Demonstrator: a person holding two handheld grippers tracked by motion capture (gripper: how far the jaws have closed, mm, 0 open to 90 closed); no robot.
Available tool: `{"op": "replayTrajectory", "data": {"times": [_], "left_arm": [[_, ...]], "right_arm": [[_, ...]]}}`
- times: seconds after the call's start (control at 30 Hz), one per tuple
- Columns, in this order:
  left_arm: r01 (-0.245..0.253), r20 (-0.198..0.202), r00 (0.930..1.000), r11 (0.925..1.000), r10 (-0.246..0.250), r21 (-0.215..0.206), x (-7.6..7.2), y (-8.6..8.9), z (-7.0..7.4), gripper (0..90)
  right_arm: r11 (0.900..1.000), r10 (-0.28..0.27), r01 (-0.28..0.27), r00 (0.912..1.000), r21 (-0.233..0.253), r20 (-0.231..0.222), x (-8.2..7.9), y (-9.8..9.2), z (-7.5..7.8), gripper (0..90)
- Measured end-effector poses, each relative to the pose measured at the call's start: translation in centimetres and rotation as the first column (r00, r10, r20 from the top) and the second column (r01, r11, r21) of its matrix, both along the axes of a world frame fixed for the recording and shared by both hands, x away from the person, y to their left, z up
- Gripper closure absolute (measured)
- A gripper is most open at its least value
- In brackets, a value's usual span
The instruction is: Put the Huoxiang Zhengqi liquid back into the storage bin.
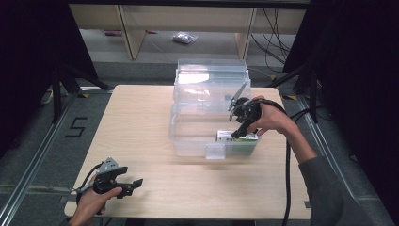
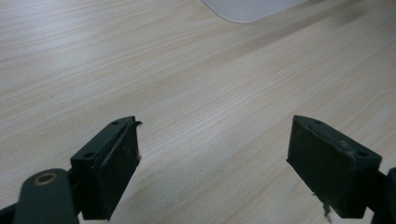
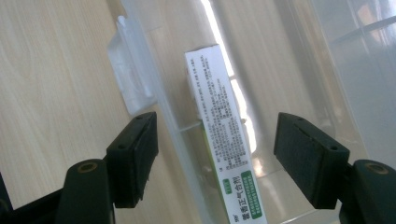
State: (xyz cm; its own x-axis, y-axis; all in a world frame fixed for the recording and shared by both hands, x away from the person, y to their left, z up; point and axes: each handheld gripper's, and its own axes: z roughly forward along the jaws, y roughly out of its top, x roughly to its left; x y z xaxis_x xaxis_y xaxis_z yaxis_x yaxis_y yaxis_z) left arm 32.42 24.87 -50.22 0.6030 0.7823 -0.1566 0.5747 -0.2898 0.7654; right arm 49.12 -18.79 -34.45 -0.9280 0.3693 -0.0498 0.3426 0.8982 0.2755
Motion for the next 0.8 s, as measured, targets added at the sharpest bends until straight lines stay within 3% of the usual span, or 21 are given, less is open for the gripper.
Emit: {"op": "replayTrajectory", "data": {"times": [0.17,0.2,0.23,0.27,0.43,0.47,0.53,0.7,0.73,0.8], "left_arm": [[-0.006,0.001,1.0,0.9999,0.006,-0.01,0.0,-0.1,0.0,15.9],[0.0,0.0,1.0,1.0,0.0,-0.001,0.0,0.0,0.0,16.0],[0.001,0.0,1.0,1.0,-0.001,0.001,0.0,0.0,0.0,16.0],[-0.023,0.005,0.9997,0.9992,0.023,-0.033,0.0,-0.3,-0.1,16.0],[-0.02,0.004,0.9998,0.9993,0.02,-0.03,0.0,-0.3,-0.1,15.9],[-0.01,0.002,0.9999,0.9999,0.01,-0.013,0.0,-0.1,0.0,16.0],[-0.022,0.005,0.9997,0.9993,0.022,-0.032,0.0,-0.3,-0.1,15.9],[-0.02,0.004,0.9998,0.9994,0.02,-0.029,0.0,-0.3,-0.1,15.9],[0.002,-0.001,1.0,1.0,-0.002,0.003,0.0,0.0,0.0,16.0],[0.0,-0.001,1.0,1.0,0.0,0.001,0.0,0.0,0.0,16.0]], "right_arm": [[1.0,-0.01,0.01,0.9999,0.011,0.009,-0.4,-0.2,0.2,30.8],[1.0,0.012,-0.013,0.9996,0.021,0.027,-0.3,-0.2,0.3,30.8],[1.0,-0.017,0.017,0.9997,0.02,0.018,-0.5,-0.2,0.4,30.8],[0.999,-0.03,0.03,0.9995,0.021,0.013,-0.6,-0.2,0.4,30.8],[0.998,-0.037,0.036,0.999,0.048,0.026,-0.9,-0.3,0.5,29.9],[0.998,-0.039,0.038,0.9989,0.055,0.026,-1.0,-0.3,0.5,29.8],[0.998,-0.036,0.034,0.9987,0.062,0.036,-1.1,-0.4,0.5,29.8],[0.995,-0.062,0.058,0.9969,0.083,0.048,-1.4,-0.7,0.4,28.9],[0.995,-0.053,0.049,0.9975,0.085,0.046,-1.5,-0.8,0.4,28.6],[0.993,-0.071,0.065,0.9962,0.102,0.051,-1.8,-1.0,0.5,28.3]]}}
